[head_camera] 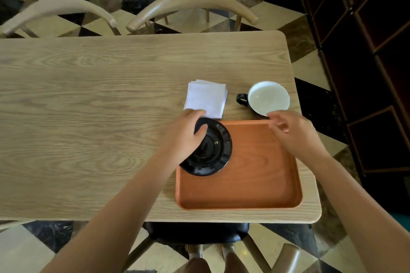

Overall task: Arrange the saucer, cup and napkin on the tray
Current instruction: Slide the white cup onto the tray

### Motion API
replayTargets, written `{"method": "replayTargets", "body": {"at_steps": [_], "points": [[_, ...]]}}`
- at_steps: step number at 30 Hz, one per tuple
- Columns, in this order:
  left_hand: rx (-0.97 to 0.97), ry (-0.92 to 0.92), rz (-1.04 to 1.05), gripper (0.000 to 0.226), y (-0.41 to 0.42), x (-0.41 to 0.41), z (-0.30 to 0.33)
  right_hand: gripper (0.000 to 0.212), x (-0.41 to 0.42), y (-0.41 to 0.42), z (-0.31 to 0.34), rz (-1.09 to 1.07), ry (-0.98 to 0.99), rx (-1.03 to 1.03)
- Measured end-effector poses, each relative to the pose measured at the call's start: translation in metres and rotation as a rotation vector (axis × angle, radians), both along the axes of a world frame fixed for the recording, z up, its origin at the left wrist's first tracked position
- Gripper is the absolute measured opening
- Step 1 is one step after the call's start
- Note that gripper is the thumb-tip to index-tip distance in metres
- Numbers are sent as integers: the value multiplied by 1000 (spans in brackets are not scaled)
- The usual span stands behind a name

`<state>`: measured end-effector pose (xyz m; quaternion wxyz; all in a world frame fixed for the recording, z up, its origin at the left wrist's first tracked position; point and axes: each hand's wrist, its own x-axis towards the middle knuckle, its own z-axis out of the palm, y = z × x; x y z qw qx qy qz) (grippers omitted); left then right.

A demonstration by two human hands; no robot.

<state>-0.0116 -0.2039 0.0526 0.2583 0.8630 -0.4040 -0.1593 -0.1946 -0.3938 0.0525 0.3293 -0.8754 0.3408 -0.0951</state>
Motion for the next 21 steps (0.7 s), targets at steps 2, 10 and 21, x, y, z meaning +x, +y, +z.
{"method": "replayTargets", "body": {"at_steps": [2, 10, 21], "points": [[-32, -131, -134, 45, -28, -10, -1, 35, -4, -10, -3, 28, -6, -222], [232, -285, -437, 65, -113, -26, -26, 43, -11, -42, -26, 154, 127, -318], [120, -99, -331, 35, -134, -18, -32, 27, 0, -47, -32, 152, 22, -348]]}}
